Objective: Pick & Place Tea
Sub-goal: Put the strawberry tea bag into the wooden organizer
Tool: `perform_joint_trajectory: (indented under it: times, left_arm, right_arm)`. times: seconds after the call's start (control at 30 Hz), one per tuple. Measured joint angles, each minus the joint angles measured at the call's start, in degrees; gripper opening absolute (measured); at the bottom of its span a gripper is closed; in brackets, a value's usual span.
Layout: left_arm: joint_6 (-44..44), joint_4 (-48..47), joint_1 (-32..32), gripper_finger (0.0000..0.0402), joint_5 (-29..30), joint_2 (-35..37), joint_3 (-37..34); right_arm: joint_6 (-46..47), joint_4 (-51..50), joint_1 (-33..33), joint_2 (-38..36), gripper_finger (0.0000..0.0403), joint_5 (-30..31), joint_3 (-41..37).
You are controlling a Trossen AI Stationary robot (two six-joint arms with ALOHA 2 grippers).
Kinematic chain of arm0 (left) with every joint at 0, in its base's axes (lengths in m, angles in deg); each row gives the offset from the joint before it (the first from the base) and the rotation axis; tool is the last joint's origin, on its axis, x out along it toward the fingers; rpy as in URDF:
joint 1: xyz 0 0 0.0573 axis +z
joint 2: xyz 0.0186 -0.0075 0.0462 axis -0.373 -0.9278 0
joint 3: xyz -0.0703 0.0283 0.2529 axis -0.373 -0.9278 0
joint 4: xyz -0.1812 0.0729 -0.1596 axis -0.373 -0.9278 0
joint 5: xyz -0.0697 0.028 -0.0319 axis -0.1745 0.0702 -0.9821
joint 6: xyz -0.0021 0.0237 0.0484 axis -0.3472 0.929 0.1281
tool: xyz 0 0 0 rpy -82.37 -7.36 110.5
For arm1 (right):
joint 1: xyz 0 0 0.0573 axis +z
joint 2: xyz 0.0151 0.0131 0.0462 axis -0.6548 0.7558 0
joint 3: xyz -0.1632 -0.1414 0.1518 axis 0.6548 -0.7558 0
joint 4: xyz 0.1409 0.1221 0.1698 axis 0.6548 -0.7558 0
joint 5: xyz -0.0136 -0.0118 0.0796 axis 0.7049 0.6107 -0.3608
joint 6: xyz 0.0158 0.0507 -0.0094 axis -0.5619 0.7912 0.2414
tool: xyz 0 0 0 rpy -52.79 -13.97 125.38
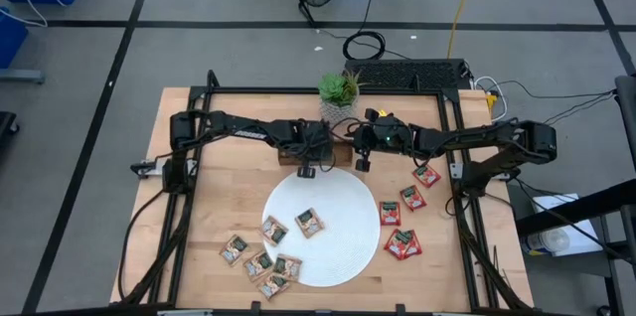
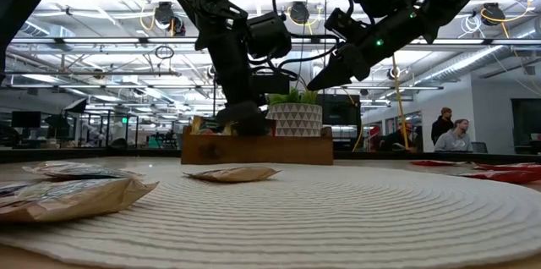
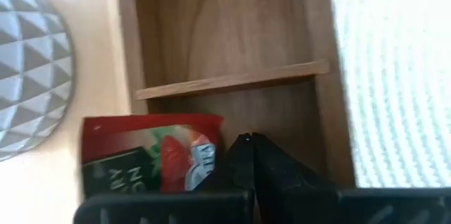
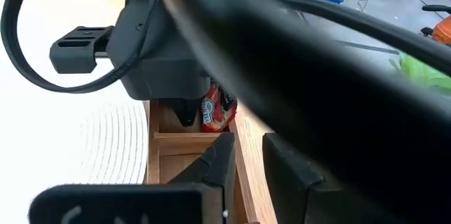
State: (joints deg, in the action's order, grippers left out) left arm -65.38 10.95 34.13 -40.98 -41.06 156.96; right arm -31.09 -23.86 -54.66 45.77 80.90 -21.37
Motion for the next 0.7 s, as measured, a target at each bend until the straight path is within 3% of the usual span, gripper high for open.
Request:
perform_joint_trajectory:
  times: [0.17,0.33,0.53,0.7]
  left_arm:
    - [-0.88,0.11,0.00,0.0014,2.21,0.98,0.76]
    - [-2.42,2.60,0.00,0.0022,-2.70,3.21,0.81]
    - [-5.14,1.13,0.02,0.0004,-4.08,5.40,0.68]
    - [-4.97,3.47,0.23,0.0011,-10.39,10.69,-1.31]
  right_arm:
    - [0.00,0.00,-0.01,0.00,0.0061,0.01,0.00]
    - [0.02,0.02,0.00,0.00,0.0061,0.02,0.00]
    - [0.07,-1.90,0.24,-0.78,0.0061,0.05,0.00]
    - [0.64,-7.14,1.59,-5.17,0.0061,0.13,-0.07]
